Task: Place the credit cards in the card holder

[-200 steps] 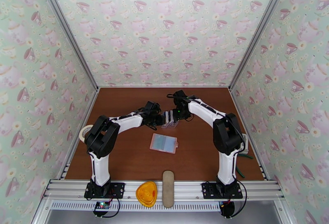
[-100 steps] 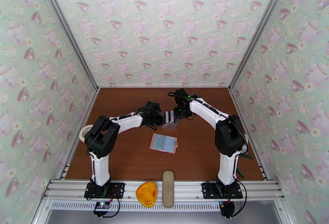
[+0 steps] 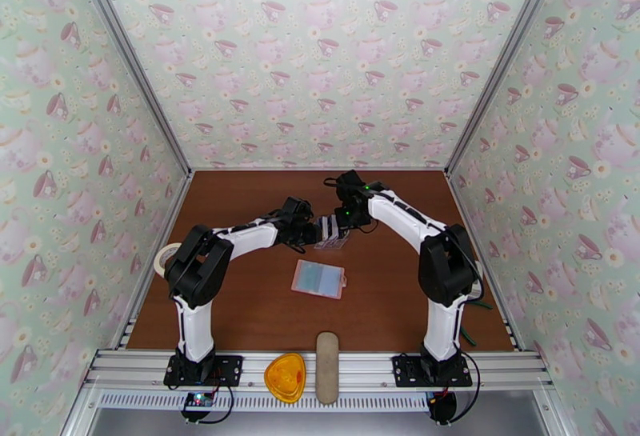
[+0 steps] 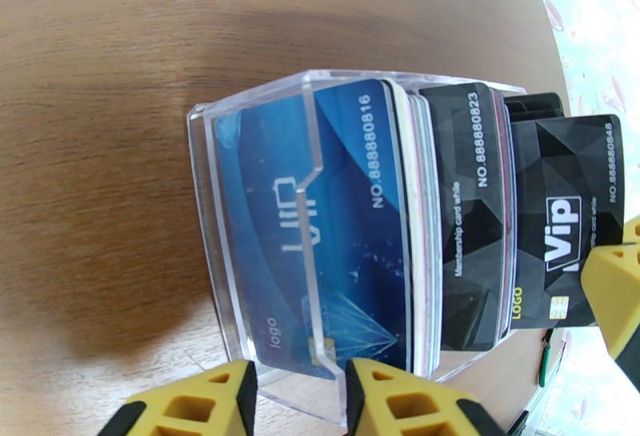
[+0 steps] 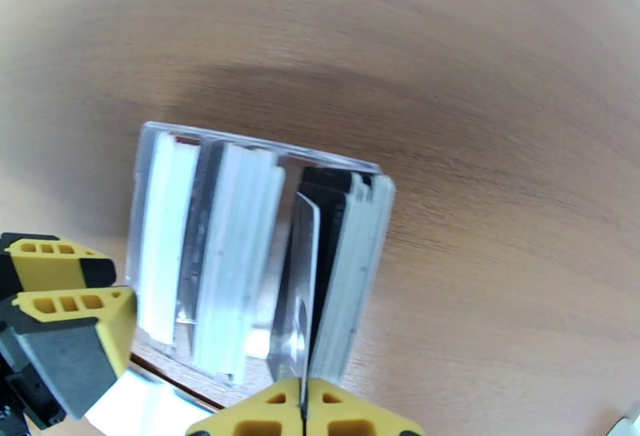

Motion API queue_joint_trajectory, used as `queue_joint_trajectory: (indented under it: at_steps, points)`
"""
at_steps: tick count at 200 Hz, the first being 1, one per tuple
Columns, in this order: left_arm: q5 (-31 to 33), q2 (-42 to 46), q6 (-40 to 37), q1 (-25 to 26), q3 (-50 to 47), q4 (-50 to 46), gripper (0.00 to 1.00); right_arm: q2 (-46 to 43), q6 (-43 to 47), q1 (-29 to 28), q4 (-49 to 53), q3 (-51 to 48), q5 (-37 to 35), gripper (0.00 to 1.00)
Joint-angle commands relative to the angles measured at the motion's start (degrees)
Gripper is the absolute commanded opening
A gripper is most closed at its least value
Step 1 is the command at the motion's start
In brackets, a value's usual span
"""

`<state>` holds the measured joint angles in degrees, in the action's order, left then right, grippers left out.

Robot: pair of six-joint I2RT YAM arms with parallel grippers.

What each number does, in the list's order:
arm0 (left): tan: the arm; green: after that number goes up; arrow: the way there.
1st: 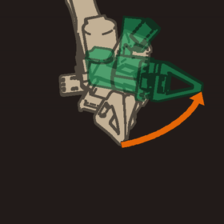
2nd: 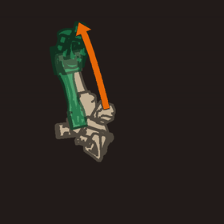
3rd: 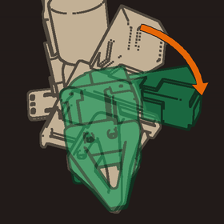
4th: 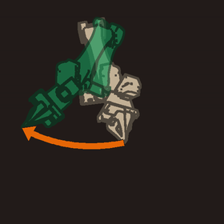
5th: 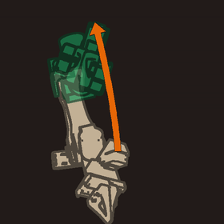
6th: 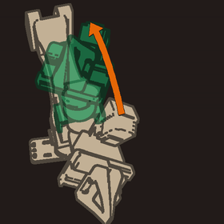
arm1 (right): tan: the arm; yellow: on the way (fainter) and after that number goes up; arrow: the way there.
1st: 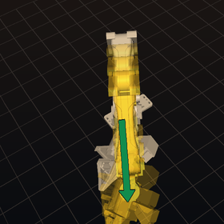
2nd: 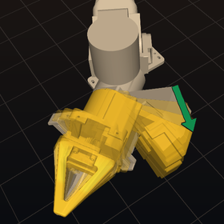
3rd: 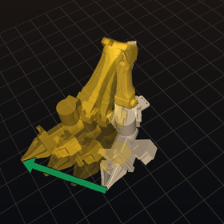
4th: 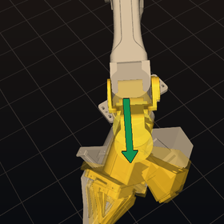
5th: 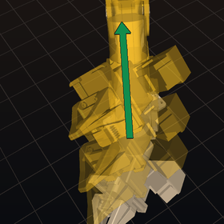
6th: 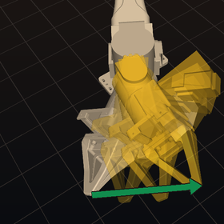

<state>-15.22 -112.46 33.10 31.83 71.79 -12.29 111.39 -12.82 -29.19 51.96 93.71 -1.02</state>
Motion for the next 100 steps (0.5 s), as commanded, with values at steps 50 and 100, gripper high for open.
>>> queue_joint_trajectory:
  at_steps: [50,100]
  points:
    - [2.22,-1.44,0.47,-0.26,0.19,-2.30,0.36,0.74,-1.65,-1.66,1.19,1.12,1.91,0.02]
    - [2.13,-1.64,0.47,-0.27,0.42,-2.36,0.36,4.23,-3.33,-3.11,1.09,2.78,1.21,0.02]
